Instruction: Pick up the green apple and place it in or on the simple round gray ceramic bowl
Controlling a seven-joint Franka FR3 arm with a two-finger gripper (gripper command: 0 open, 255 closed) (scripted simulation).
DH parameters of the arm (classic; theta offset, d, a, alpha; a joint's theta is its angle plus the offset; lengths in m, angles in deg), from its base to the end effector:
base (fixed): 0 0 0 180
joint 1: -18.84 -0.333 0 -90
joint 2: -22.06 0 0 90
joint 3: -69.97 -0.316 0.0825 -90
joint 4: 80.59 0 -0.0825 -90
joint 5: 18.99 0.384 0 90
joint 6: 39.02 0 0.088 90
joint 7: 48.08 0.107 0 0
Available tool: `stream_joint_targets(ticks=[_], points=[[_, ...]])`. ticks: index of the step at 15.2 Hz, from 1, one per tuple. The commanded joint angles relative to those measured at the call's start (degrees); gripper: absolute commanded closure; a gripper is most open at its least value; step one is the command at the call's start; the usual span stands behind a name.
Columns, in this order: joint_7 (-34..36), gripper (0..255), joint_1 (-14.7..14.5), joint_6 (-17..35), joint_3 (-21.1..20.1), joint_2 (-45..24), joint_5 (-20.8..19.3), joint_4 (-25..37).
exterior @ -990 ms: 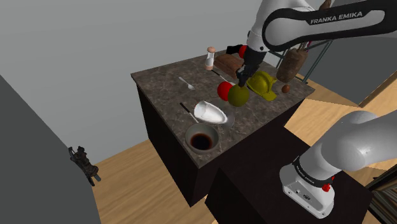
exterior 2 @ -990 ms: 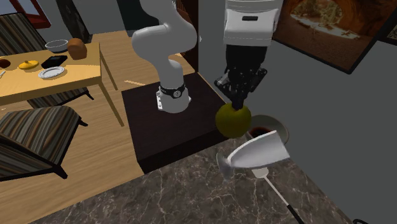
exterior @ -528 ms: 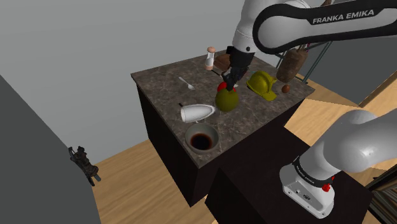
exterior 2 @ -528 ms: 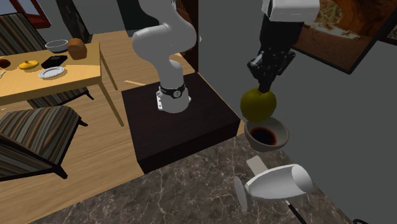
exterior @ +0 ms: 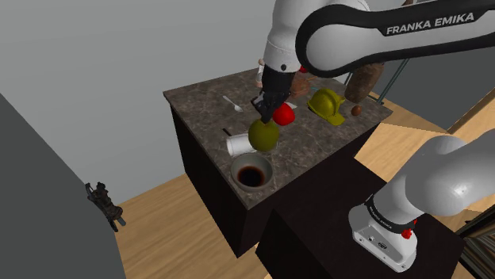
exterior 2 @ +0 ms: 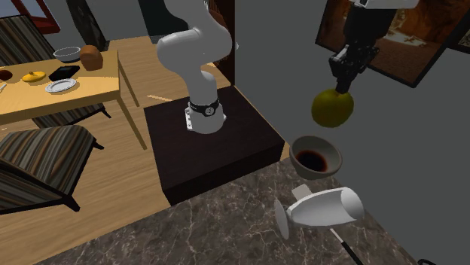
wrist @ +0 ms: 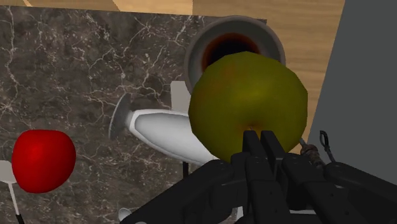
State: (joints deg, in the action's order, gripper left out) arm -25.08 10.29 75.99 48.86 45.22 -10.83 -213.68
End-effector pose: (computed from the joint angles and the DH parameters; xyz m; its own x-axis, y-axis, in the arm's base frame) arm 0.3753 0.2357 0.4908 0.9971 0.0368 0.0663 0.0381 -0.9991 -0.0180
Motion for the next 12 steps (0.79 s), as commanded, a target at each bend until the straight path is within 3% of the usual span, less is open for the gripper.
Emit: stream_joint_targets(ticks=[1,12], points=[[1.17,255,-0.17,0.38,-0.87,-1.02,-0.04,0.69],[1.64,255,-0.18,9.39,-2.13,-3.84,-0.13,-5.57]])
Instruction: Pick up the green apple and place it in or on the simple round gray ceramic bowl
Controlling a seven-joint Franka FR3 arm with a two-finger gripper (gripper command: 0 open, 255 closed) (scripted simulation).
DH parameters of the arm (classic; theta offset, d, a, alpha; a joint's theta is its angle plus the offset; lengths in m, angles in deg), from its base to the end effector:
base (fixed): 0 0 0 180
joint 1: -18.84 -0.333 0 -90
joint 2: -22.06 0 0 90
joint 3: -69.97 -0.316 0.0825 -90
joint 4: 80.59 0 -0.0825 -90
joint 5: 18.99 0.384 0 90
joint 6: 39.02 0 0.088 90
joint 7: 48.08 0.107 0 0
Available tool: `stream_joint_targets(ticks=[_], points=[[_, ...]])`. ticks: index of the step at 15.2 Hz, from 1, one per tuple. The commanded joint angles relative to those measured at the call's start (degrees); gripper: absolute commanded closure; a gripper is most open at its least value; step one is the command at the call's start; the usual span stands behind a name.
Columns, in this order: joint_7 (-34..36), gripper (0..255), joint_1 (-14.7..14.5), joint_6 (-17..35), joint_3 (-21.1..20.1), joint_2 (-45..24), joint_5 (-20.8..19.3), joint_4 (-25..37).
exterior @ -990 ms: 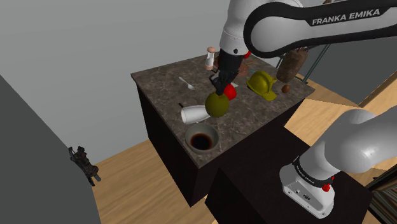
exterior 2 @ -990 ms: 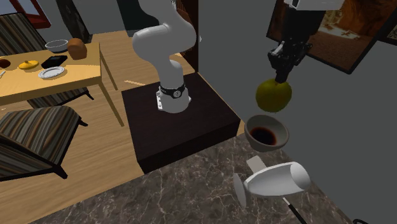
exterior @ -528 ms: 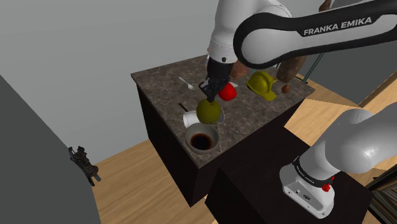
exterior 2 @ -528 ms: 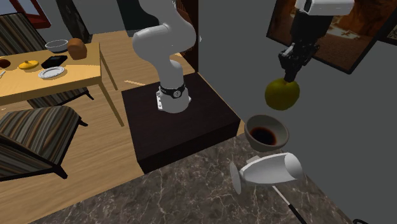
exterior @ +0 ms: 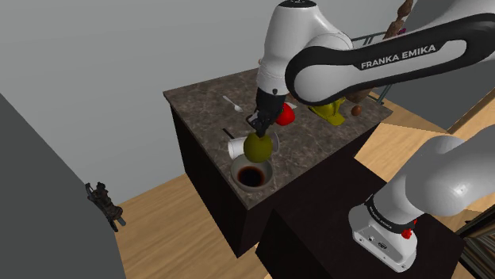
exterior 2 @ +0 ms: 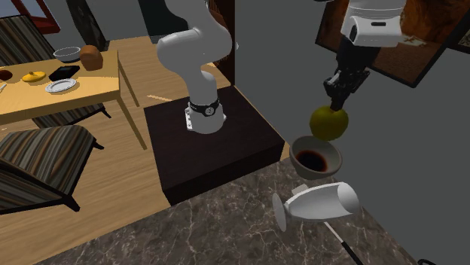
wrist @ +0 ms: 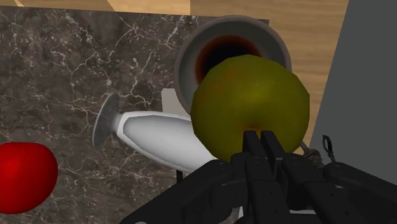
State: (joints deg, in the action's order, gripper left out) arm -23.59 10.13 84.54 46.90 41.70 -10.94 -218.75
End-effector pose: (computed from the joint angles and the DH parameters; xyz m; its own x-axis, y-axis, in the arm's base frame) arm 0.3762 0.2447 0.4359 0.9972 0.0357 0.0655 0.0370 -0.9991 -0.0187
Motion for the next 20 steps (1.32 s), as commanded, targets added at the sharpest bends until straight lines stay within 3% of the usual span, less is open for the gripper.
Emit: stream_joint_targets(ticks=[1,14,20], points=[[0.21,255,0.00,1.69,-0.30,-0.67,-0.06,-0.99],[1.72,255,0.56,12.71,-2.02,-6.58,-1.54,-6.33],[1.72,255,0.55,12.71,-2.02,-6.58,-1.54,-6.33]])
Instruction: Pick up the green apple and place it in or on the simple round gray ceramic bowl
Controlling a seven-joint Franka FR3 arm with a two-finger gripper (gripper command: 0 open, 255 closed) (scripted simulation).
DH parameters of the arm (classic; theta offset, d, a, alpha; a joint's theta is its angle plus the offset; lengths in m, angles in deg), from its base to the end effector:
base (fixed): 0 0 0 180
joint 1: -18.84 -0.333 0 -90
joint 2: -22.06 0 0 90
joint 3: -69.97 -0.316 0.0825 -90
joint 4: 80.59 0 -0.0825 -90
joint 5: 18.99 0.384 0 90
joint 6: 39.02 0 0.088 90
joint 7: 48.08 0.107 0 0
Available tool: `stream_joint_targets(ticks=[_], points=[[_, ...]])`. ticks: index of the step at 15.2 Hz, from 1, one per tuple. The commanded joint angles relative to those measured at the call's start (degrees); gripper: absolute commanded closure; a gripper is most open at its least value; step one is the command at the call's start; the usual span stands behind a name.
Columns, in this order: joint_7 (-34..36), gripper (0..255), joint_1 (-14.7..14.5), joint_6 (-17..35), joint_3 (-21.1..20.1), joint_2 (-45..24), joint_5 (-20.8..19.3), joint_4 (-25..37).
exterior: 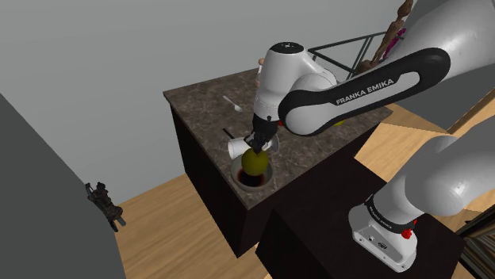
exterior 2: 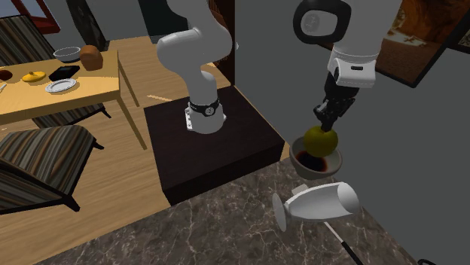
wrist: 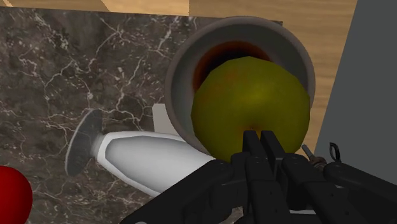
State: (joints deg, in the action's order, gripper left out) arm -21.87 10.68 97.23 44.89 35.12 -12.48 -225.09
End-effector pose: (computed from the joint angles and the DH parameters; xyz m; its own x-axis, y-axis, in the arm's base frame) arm 0.3758 0.2453 0.3584 0.9972 0.0356 0.0657 0.0369 -0.9991 -0.0188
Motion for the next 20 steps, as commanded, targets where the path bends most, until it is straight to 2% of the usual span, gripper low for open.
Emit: stream_joint_targets(ticks=[1,2,3,8,12,20], points=[[0.01,255,0.00,0.02,0.00,-0.01,0.00,0.01],[0.01,255,0.00,0.02,0.00,-0.01,0.00,0.01],[0.01,0,0.00,0.01,0.00,-0.01,0.00,0.01],[0.00,0,0.00,0.01,0.00,0.00,0.00,0.00],[-1.36,0,-0.62,-8.29,1.31,5.28,1.57,3.23],[-1.36,0,-0.63,-8.29,1.33,5.28,1.56,3.23]])
